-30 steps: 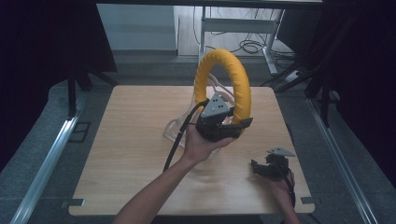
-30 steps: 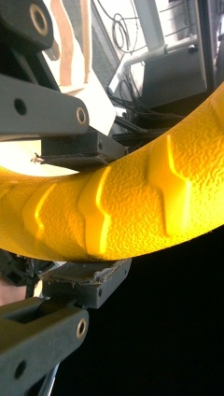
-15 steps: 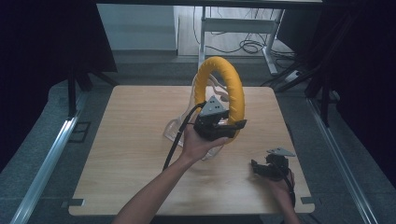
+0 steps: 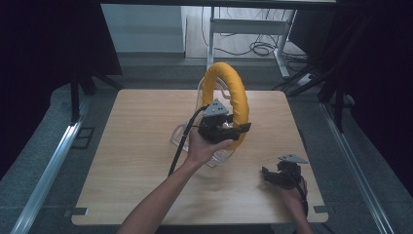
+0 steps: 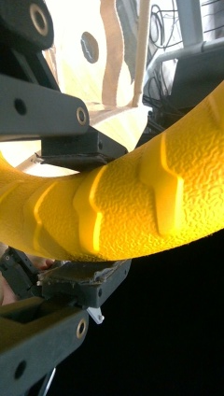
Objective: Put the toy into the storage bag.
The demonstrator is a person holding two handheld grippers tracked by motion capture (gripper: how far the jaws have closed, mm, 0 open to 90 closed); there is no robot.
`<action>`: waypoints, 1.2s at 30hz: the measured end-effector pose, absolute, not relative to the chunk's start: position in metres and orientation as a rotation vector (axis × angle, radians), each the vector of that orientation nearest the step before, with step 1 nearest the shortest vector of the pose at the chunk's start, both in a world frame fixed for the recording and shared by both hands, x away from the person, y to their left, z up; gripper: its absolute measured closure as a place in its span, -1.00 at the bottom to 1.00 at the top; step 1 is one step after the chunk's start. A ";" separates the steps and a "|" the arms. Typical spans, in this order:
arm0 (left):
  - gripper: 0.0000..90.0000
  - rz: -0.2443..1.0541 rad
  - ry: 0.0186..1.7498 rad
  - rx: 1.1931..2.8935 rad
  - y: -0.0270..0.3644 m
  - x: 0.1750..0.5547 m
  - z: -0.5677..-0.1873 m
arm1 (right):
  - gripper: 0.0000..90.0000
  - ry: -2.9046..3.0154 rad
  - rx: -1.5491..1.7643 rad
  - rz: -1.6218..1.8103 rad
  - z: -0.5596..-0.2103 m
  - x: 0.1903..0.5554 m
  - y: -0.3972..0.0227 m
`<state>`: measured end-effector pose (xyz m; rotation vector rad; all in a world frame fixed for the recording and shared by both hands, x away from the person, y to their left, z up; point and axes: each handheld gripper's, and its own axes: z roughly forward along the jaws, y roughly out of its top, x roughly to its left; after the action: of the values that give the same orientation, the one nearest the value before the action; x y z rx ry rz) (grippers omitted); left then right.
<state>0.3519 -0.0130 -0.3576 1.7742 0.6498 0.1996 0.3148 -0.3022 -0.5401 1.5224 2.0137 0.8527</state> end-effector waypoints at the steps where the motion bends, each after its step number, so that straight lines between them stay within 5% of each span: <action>1: 0.08 0.198 0.653 1.774 -0.012 0.353 -0.358 | -0.71 2.014 1.522 0.853 -0.540 0.315 -0.302; 36: 0.06 0.205 0.769 1.824 -0.002 0.361 -0.389 | -0.71 2.016 1.521 0.851 -0.540 0.315 -0.302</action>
<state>0.3613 -0.0023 -0.3893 1.8242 0.7694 0.2053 0.3147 -0.3023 -0.5400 1.5212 2.0156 0.8506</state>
